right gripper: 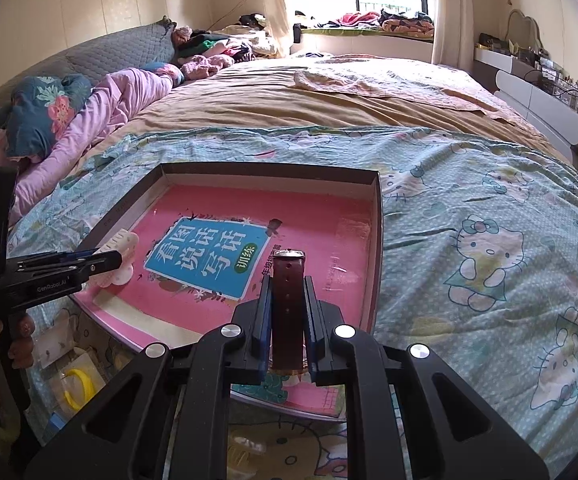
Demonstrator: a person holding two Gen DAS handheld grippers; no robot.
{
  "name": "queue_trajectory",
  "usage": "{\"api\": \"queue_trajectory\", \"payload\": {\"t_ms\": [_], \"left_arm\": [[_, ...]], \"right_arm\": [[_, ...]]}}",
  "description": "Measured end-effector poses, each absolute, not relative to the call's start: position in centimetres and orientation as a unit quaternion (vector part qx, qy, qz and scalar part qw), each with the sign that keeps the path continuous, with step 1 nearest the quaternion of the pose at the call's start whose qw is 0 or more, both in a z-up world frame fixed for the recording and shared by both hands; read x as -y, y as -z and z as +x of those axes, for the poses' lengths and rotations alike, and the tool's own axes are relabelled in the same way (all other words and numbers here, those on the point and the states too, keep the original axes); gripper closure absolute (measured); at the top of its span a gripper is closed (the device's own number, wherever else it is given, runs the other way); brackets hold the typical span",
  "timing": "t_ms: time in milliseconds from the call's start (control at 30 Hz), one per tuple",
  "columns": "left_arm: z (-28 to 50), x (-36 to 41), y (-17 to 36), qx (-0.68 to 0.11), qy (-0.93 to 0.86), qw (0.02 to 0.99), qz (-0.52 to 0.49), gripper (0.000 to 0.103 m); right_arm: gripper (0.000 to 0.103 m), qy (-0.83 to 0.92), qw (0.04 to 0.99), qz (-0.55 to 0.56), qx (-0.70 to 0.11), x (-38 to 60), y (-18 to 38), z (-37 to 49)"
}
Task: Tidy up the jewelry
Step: 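Carry the claw clip into the tray with the left gripper while the right places the watch there, then open both grippers and withdraw them from the tray toward the remaining items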
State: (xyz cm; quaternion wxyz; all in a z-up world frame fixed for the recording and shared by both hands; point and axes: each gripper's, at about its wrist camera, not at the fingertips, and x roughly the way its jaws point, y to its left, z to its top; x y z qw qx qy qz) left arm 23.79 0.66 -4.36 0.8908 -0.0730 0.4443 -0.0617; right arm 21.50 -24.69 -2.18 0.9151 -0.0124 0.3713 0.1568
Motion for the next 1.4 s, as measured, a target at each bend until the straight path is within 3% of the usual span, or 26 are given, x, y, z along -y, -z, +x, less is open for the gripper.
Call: {"api": "queue_trajectory", "payload": {"t_ms": [233,333,467,733,867,1000,1300,1400], "left_arm": [[23.0,-1.1,3.8,-0.435,0.061,0.895,-0.078,0.068],[22.8,-1.3,3.4,-0.43,0.062,0.897,-0.081,0.062],[22.4,-1.5,2.9,-0.424,0.062,0.899,-0.087,0.055],[21.5,-1.9,1.3,-0.407,0.063,0.906,-0.098,0.037],[20.9,-2.2,0.4,-0.4,0.061,0.909,-0.105,0.026],[20.0,-2.4,-0.7,-0.391,0.063,0.912,-0.107,0.015],[17.2,-2.5,-3.7,-0.367,0.069,0.921,-0.108,0.012],[16.2,-2.5,-4.4,-0.358,0.069,0.925,-0.105,0.012]], "right_arm": [[0.088,-0.152,0.915,-0.014,-0.372,25.0,2.1,21.2],[0.073,-0.149,0.917,-0.015,-0.37,25.2,1.9,20.9],[0.064,-0.143,0.92,-0.013,-0.366,25.7,1.3,20.4],[0.036,-0.14,0.929,0.003,-0.342,26.9,-1.0,19.1],[0.032,-0.139,0.933,0.014,-0.332,27.4,-2.0,18.5],[0.021,-0.138,0.938,0.018,-0.319,27.7,-3.1,17.6],[0.02,-0.156,0.942,0.01,-0.298,27.4,-5.2,15.1],[0.015,-0.162,0.943,0.008,-0.289,27.4,-5.7,14.1]]}}
